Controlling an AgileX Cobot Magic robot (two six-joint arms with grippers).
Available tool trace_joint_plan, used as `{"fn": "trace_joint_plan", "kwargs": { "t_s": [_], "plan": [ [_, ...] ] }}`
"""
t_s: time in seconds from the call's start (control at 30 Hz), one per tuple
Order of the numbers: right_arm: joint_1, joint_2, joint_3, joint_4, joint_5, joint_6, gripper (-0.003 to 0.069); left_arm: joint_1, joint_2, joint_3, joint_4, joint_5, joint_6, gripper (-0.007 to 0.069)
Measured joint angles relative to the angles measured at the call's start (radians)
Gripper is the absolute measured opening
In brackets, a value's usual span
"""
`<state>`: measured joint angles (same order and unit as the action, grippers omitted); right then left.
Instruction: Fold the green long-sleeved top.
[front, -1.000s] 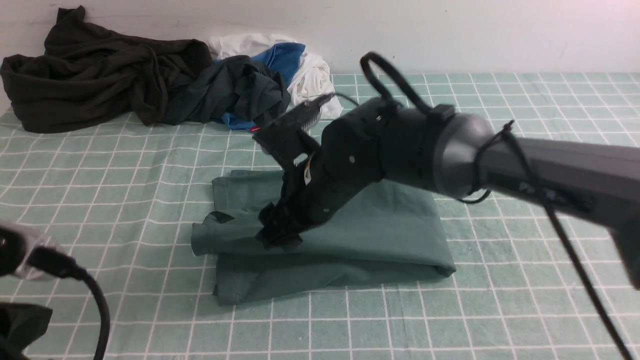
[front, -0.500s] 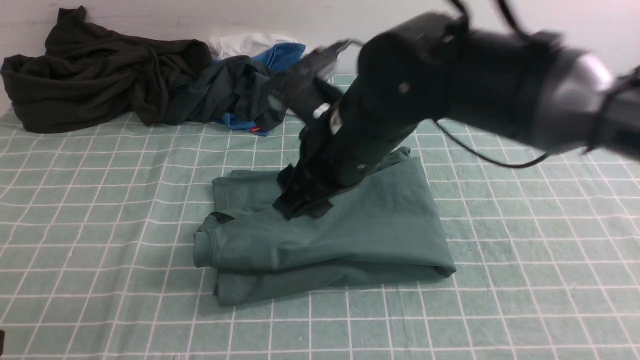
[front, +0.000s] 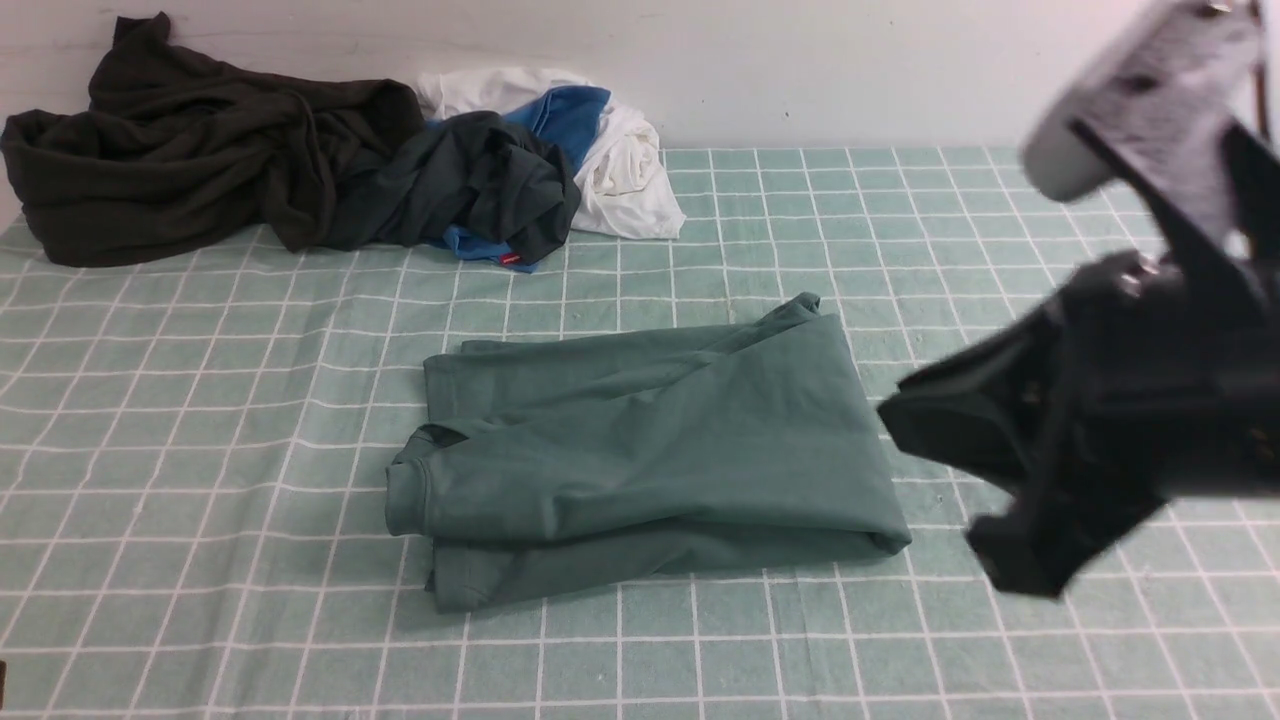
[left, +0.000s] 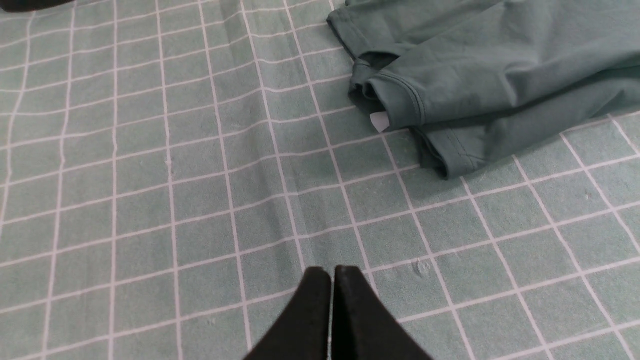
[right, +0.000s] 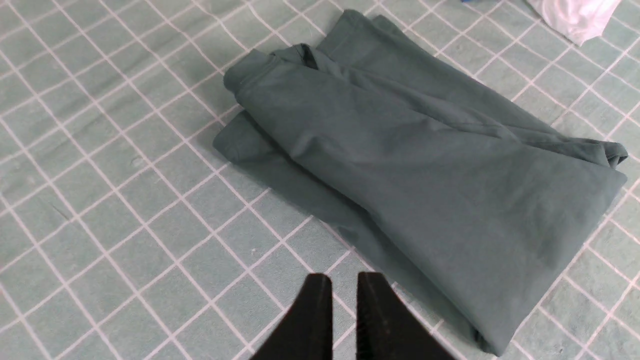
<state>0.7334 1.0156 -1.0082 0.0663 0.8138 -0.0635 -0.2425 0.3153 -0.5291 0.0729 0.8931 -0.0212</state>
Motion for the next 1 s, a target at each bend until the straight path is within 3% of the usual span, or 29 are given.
{"fn": "trace_joint_plan", "kwargs": {
  "t_s": [0.27, 0.5, 0.8, 0.93, 1.0],
  "plan": [
    [0.000, -0.237, 0.193, 0.005, -0.040, 0.005, -0.0011, 0.000, 0.000, 0.000, 0.000, 0.000, 0.000, -0.0003],
    [0.000, -0.373, 0.199, -0.008, 0.080, 0.005, -0.0013, 0.000, 0.000, 0.000, -0.001, 0.000, 0.000, -0.0003],
    [0.000, -0.482, 0.201, 0.009, 0.046, 0.006, -0.0013, 0.000, 0.000, 0.000, -0.001, 0.000, -0.001, -0.0003],
    [0.000, -0.519, 0.246, 0.008, -0.047, 0.010, -0.0014, 0.000, 0.000, 0.000, -0.001, 0.000, -0.002, -0.0003],
    [-0.011, -0.573, 0.347, -0.011, -0.204, 0.028, -0.0014, 0.000, 0.000, 0.000, -0.001, 0.000, -0.002, -0.0003]
  ]
}}
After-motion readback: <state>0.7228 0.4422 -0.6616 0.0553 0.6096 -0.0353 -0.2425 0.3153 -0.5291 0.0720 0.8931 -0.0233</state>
